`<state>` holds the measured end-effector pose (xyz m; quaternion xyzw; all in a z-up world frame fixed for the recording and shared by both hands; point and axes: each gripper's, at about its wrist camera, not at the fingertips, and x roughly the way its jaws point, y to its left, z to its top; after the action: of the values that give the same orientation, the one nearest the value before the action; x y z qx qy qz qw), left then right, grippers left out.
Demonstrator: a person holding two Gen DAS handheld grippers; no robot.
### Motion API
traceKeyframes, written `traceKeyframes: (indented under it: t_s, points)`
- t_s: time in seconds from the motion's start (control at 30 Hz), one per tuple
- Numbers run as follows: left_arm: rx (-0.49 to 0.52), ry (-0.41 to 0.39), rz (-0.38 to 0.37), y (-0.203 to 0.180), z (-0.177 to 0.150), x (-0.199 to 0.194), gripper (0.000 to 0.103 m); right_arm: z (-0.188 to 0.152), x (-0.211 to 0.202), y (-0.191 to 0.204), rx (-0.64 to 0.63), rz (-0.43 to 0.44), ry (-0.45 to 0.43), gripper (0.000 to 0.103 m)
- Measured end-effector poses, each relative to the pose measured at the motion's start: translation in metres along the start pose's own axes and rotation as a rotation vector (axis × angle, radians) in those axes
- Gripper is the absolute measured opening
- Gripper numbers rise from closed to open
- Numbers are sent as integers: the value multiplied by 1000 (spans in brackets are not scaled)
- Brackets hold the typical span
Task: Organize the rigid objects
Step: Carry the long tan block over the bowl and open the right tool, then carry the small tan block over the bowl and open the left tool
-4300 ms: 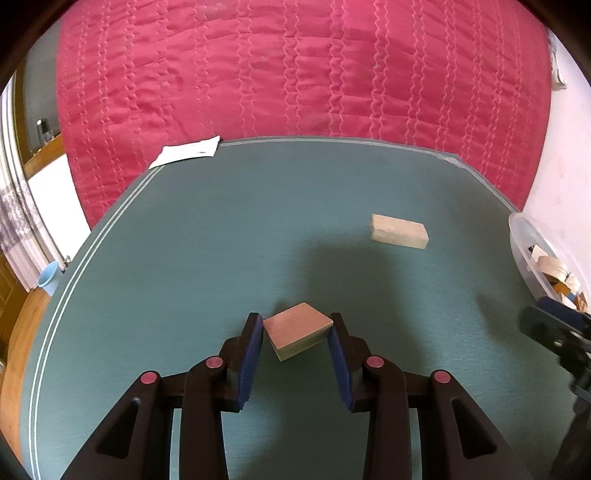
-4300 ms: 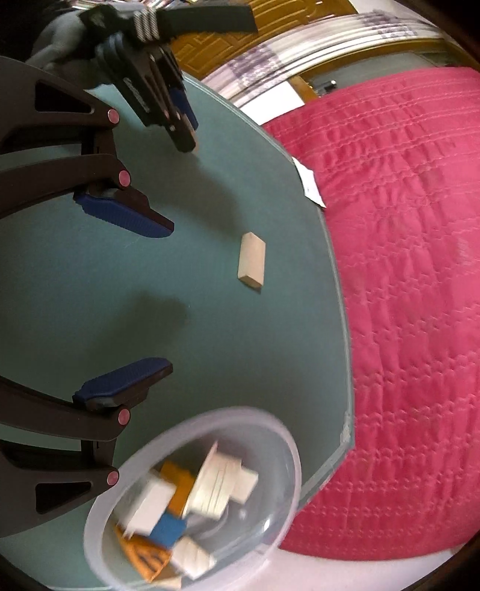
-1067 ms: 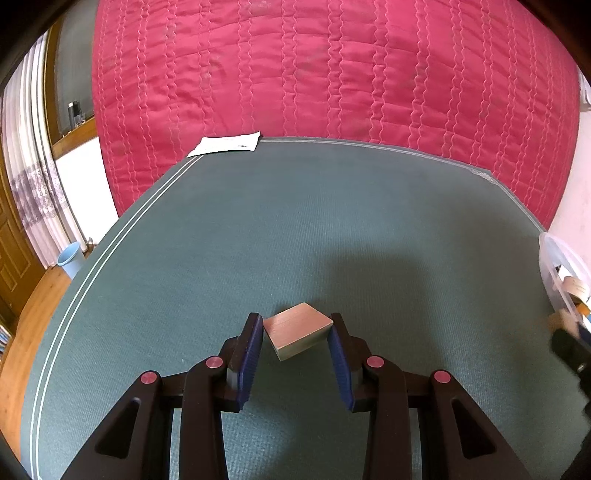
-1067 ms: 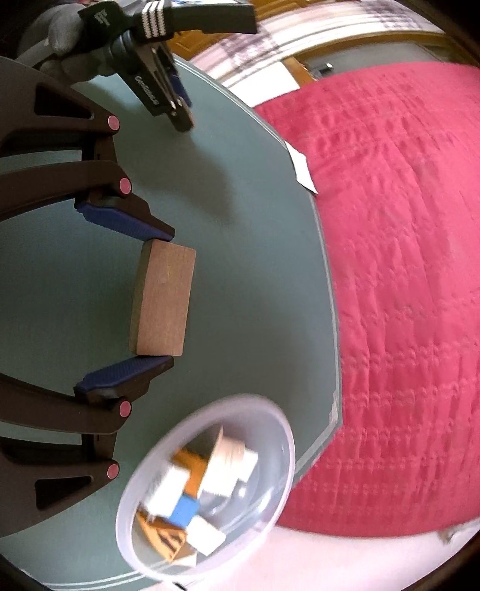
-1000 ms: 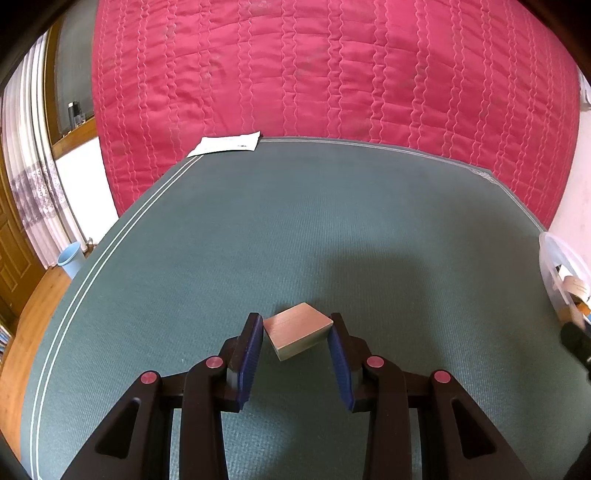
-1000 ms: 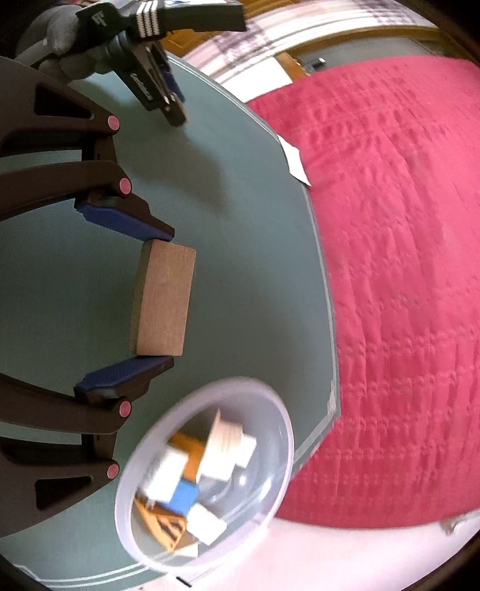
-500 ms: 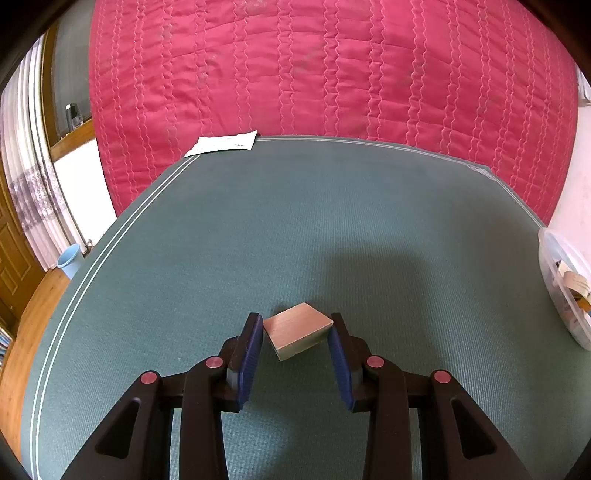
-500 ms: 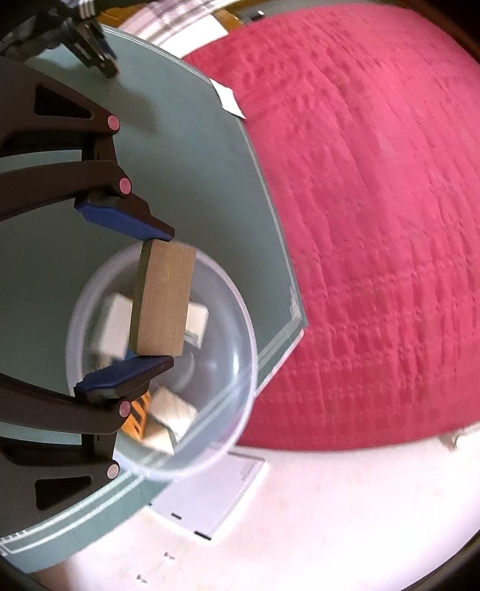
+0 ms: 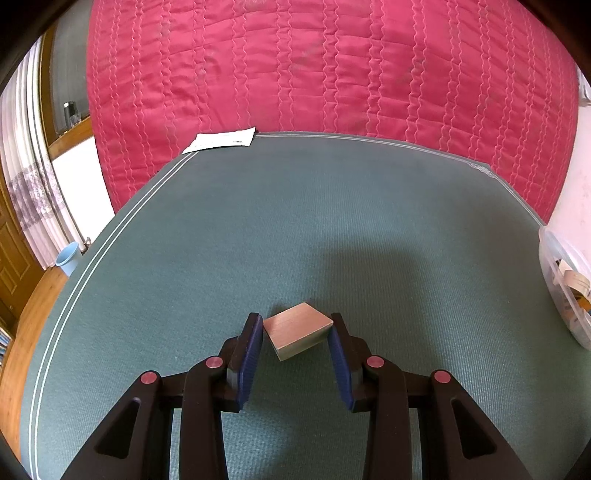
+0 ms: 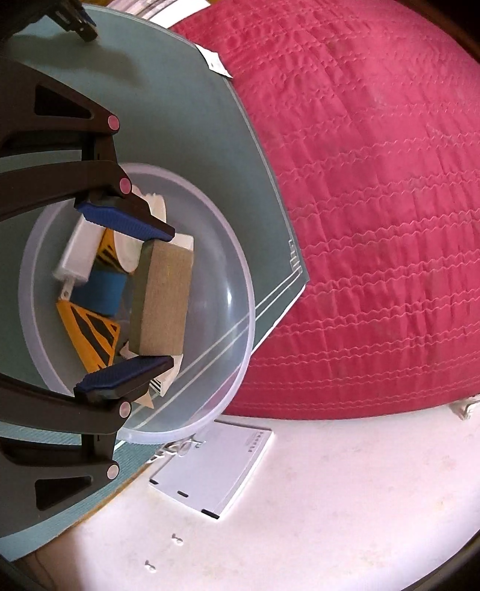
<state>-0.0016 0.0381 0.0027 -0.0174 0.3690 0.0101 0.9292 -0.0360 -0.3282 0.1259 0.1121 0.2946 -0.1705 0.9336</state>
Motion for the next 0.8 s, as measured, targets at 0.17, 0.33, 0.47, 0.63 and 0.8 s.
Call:
traceKeyframes:
  t_s: [0.17,0.33,0.47,0.63,0.8]
  points:
    - [7,5,2,-1,0,1,38,-3,4,-6,-1,9,8,63]
    - [19,7,10,-5,0,0,38,-5,-2,-12,-16,-6,-11,63]
    - [32,18,-2,-10,0,0,38,-3,-9,-24,-10,-43,-39,63]
    - [59,25,-49,-25,2,-8,38,-1,-15,-47,23,-98,-61,63]
    - [113,14,-117,-54,9,-20,38,-2,-15,-62,46,-110,-57,63]
